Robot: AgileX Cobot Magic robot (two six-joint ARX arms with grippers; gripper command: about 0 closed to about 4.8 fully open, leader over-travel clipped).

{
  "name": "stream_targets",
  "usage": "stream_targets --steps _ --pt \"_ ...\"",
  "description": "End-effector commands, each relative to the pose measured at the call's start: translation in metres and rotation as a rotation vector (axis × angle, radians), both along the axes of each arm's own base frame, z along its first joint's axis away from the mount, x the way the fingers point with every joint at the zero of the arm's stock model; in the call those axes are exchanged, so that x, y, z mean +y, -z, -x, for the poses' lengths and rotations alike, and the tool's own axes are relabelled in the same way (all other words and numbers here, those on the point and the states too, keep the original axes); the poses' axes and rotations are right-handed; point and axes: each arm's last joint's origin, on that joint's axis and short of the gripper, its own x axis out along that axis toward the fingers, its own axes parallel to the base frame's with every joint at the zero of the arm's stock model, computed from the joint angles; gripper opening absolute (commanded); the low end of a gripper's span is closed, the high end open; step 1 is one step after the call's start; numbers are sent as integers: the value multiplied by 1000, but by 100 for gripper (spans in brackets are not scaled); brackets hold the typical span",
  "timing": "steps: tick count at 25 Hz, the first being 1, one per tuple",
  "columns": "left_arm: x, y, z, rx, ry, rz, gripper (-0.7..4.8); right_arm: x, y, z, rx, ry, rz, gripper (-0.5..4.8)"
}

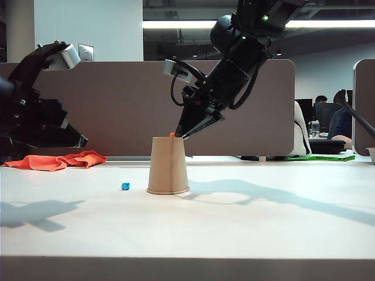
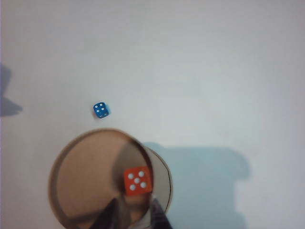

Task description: Throw the dice onto the paper cup, compare its value with the values of the other dice on the table, place the die with the higher value on the paper cup, and take no action if both dice have the same value.

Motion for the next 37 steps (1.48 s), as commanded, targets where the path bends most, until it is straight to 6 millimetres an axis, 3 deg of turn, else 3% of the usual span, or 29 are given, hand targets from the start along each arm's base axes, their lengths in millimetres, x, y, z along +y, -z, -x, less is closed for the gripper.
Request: stream_targets --steps 1,19,23,37 --pt "0 -3 -1 -18 0 8 -5 1 -4 0 -15 -4 -12 105" --pt "0 -3 -1 -18 0 8 -5 4 -9 -3 -64 -28 -66 119" --pt "0 -3 -1 -18 0 8 -5 4 -9 -3 -50 -54 -90 155" --pt "0 -3 -1 -18 0 8 -5 4 -9 -3 -58 -47 -87 154"
